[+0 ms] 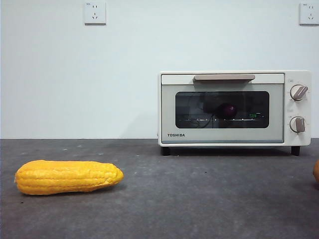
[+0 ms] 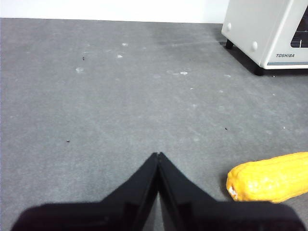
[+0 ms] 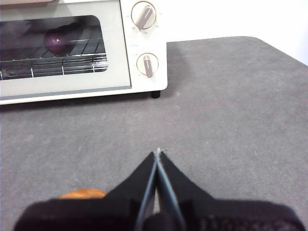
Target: Take the eggplant from the table,put the eggplant in the oven
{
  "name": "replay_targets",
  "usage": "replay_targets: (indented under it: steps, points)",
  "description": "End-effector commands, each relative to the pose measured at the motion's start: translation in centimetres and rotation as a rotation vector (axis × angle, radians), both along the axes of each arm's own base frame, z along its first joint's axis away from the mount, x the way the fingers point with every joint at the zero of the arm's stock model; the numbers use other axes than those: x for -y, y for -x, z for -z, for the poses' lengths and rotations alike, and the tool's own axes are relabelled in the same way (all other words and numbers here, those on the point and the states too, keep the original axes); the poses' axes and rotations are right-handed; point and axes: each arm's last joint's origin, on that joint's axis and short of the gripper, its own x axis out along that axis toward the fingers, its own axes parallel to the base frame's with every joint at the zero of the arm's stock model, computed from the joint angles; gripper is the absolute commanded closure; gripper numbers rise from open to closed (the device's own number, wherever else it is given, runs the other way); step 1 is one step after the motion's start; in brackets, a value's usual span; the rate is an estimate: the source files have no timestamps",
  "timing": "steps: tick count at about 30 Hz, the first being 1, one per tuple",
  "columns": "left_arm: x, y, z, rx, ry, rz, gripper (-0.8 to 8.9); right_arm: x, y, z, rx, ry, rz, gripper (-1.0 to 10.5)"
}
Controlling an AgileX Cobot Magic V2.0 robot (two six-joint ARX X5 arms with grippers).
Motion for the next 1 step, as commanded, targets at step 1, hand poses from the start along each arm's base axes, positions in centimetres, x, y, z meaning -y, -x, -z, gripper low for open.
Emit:
replay_targets:
  steps: [1]
  points:
    - [-0.03, -0.05, 0.20, -0.002, 0.004, -0.004, 8.17, -0.01, -0.06, 0.30, 0.000, -0.008, -0.002, 9.5]
